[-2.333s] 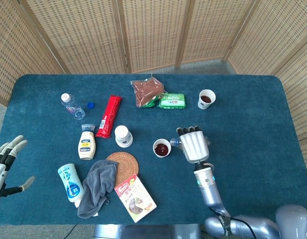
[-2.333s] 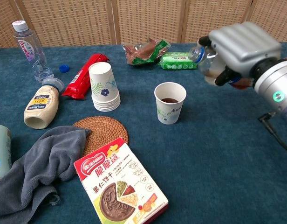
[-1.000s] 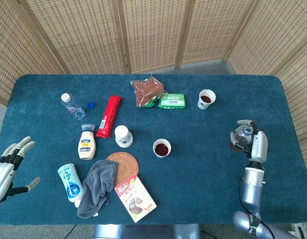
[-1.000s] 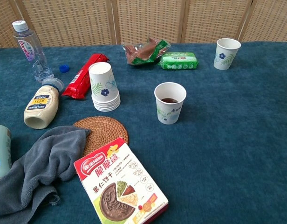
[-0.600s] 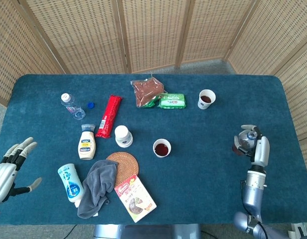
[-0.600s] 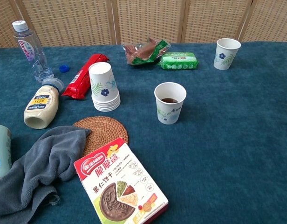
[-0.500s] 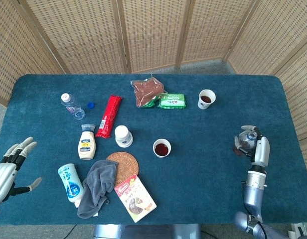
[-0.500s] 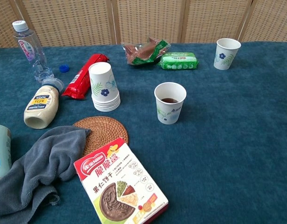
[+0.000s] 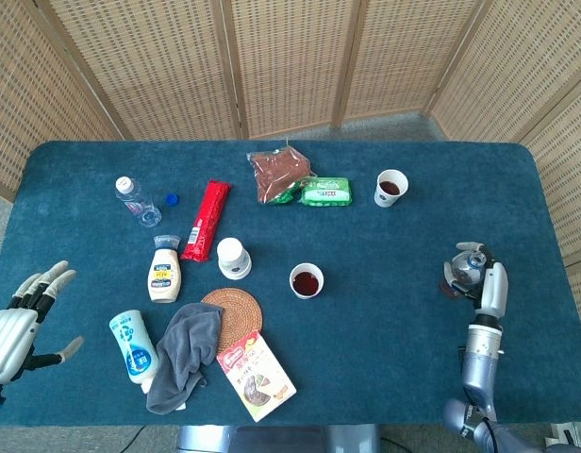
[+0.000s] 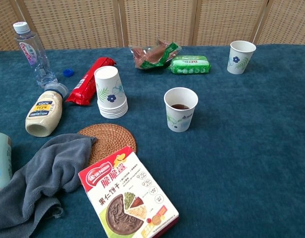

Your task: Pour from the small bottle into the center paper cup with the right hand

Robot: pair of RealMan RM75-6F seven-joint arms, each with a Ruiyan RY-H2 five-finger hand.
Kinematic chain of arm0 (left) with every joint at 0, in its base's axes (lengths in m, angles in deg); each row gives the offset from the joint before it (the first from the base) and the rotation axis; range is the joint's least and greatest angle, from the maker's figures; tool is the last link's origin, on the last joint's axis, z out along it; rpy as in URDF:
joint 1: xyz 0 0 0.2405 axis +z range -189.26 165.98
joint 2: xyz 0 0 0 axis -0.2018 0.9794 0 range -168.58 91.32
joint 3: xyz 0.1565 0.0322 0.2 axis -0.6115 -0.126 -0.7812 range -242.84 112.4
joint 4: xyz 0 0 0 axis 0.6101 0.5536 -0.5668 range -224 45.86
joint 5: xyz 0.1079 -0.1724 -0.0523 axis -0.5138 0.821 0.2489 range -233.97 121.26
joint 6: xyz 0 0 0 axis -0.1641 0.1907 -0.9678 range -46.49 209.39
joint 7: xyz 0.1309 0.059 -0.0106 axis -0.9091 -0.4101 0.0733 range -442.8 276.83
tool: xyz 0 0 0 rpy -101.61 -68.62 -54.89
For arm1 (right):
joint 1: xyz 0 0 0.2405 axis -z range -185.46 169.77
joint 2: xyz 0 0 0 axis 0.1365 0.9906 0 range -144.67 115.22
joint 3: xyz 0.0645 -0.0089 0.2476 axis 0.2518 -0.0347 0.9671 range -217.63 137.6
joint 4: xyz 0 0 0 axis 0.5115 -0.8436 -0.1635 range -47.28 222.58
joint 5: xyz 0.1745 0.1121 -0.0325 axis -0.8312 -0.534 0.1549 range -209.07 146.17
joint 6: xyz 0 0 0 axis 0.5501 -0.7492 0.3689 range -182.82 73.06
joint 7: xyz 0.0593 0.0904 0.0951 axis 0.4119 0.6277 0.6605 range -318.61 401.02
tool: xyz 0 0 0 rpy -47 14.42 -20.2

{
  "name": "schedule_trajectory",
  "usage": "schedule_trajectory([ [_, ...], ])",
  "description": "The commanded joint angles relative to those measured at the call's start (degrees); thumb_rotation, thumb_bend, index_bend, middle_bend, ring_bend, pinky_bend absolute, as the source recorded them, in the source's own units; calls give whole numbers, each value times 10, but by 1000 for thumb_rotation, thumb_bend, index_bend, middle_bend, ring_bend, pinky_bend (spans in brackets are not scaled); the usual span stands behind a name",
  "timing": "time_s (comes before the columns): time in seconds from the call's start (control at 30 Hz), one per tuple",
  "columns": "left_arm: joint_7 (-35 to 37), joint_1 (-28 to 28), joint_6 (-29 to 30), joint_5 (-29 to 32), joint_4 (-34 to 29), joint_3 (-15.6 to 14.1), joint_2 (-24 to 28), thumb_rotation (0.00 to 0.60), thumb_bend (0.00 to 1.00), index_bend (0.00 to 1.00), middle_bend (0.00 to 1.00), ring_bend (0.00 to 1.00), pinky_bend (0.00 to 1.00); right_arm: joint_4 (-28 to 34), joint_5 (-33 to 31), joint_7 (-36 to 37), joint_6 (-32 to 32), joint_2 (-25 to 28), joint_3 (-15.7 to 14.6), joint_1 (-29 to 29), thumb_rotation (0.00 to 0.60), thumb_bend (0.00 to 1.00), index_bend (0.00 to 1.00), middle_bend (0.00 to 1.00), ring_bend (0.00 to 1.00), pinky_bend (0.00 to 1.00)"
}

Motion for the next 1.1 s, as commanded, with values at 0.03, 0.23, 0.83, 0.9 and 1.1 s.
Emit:
schedule_trajectory([
  [0.03,-2,-1,-2,1,-1,0,-1,600,319,0,0,0,0,-16,-1,14,8,-5,2,1,600,479,407,589,455,621],
  [0.23,-4,-2,-4,-1,-2,-1,-2,600,320,0,0,0,0,-53,-2,37,25,-17,4,-3,600,472,408,583,451,621],
  [0.83,-8,-3,-7,5,-2,-1,-4,600,319,0,0,0,0,-96,25,99,28,-25,-11,-1,600,316,376,492,342,496],
  [0.9,-7,-3,-7,4,-2,-2,-3,600,318,0,0,0,0,-98,27,104,28,-25,-13,0,600,311,374,479,327,477],
  [1.1,-6,-4,-7,4,-1,-2,-3,600,318,0,0,0,0,-102,31,112,25,-26,-14,0,600,301,373,458,296,438],
])
